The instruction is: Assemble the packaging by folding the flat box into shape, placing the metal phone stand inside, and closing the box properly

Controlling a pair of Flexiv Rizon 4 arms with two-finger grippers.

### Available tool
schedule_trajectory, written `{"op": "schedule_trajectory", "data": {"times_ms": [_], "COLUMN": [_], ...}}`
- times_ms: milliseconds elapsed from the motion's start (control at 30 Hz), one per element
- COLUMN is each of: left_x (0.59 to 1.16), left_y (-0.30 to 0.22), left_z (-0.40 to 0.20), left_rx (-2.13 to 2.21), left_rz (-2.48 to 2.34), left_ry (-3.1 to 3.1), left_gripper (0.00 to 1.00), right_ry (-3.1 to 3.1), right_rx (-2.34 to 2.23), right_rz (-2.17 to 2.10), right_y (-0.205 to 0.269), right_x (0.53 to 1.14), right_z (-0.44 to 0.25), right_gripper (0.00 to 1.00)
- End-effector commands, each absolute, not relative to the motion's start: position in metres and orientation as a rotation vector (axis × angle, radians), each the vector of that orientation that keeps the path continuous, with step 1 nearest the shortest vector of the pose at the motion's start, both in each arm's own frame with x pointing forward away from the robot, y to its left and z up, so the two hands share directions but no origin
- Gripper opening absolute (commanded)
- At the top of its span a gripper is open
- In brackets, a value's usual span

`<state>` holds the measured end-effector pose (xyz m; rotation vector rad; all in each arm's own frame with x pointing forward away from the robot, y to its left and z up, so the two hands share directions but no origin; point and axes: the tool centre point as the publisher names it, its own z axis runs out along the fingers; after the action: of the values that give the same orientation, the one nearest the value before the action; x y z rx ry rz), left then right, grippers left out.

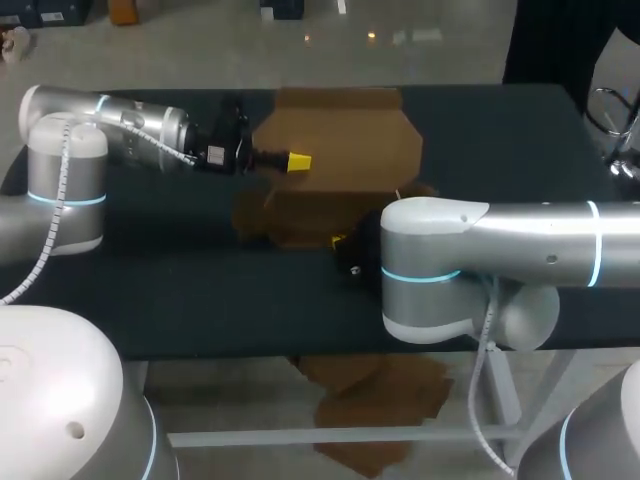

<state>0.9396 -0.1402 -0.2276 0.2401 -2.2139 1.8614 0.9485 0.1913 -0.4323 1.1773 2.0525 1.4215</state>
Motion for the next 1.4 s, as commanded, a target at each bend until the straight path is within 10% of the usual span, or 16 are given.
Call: {"op": "schedule_trajectory", "data": {"times_ms": [33,1400], "left_x": [0.9409,0.9466], "left_y": [-0.1404,-0.1367], "left_z": [-0.2319,-0.2388], "left_rx": [0.232,0.261], "left_rz": [1.849,1.824], "left_ry": [-2.212,-2.215], "left_gripper": [0.00,0.00], "right_ry": [2.045,2.045], "right_rx": [1.179,1.179], "right_rz": [1.420,1.420], "right_y": [0.1943,0.1943], "right_x": [0.9502,0.9502], "right_z": [-0.4427,-0.4427], "right_gripper": [0.00,0.00]}}
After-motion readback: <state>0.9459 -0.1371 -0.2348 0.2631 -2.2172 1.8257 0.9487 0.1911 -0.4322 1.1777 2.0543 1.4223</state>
